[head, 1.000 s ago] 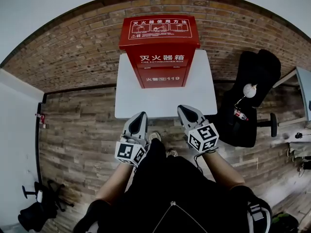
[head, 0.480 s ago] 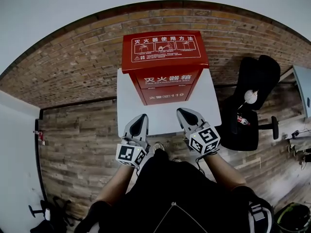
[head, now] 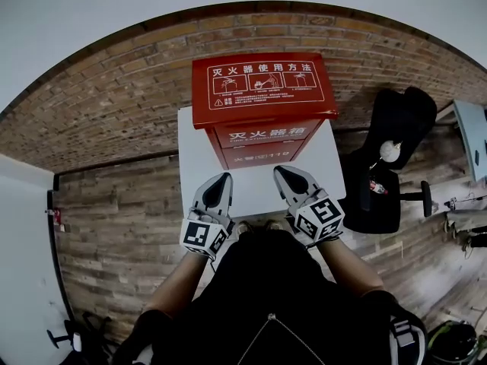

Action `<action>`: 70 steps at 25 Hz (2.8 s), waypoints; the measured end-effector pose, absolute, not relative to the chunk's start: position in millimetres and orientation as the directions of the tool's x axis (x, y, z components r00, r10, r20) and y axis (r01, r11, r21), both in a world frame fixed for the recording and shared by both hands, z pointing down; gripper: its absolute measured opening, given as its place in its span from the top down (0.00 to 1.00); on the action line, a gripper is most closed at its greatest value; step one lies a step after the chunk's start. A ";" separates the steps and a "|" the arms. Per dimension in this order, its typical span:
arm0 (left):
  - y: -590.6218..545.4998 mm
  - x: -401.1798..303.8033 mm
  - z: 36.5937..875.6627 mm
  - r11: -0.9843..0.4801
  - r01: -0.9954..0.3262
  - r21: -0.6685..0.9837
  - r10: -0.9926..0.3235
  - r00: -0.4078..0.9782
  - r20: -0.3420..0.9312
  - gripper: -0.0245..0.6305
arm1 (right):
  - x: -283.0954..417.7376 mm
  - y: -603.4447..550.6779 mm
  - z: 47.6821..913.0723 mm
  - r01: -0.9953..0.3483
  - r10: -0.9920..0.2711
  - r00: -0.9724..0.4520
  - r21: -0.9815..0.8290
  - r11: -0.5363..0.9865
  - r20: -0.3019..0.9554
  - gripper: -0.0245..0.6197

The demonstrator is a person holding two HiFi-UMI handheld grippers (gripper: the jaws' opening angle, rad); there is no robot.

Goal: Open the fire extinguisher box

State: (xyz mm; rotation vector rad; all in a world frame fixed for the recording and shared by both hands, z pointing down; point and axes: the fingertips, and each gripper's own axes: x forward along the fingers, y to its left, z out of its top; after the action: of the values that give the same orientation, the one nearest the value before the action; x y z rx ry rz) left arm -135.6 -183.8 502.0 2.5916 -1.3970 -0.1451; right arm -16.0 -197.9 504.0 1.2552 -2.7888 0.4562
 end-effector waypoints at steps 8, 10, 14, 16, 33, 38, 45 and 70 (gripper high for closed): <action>-199.9 -115.7 486.9 -0.514 -0.835 0.195 -0.852 0.523 -0.007 0.89 | -7.0 -217.7 490.1 -0.703 -0.693 -0.708 -0.234 0.672 0.136 0.93; -203.1 -110.4 485.1 -0.515 -0.837 0.184 -0.852 0.523 -0.005 0.89 | -7.3 -221.3 486.6 -0.689 -0.680 -0.722 -0.224 0.689 0.129 0.93; -207.7 -103.2 476.0 -0.521 -0.836 0.175 -0.850 0.526 -0.017 0.89 | -3.7 -227.2 482.5 -0.675 -0.668 -0.734 -0.226 0.702 0.119 0.93; -210.4 -103.6 469.3 -0.516 -0.842 0.157 -0.855 0.519 -0.026 0.89 | -2.4 -229.8 475.4 -0.669 -0.664 -0.740 -0.216 0.712 0.103 0.93; -259.7 -178.3 408.1 -0.373 -0.926 0.058 -0.926 0.368 -0.082 0.88 | 90.5 -289.4 401.0 -0.815 -0.815 -0.579 -0.036 0.579 0.001 0.93; -272.5 -198.4 404.8 -0.374 -0.927 0.022 -0.926 0.371 -0.076 0.70 | 108.8 -297.4 397.3 -0.818 -0.818 -0.575 0.011 0.575 0.013 0.77; -287.9 -201.0 422.3 -0.451 -0.892 0.010 -0.892 0.451 -0.009 0.52 | 125.7 -308.9 414.8 -0.810 -0.809 -0.581 0.031 0.585 0.088 0.60; -305.6 -181.0 441.0 -0.576 -0.815 0.063 -0.815 0.578 0.032 0.47 | 123.9 -324.1 446.5 -0.775 -0.766 -0.623 0.008 0.632 0.158 0.57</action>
State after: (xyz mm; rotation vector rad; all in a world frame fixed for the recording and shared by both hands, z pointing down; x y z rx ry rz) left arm -181.0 -305.6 441.0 2.7275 -1.4106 -0.0012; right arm 123.9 -324.1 446.5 1.2851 -2.7038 0.0907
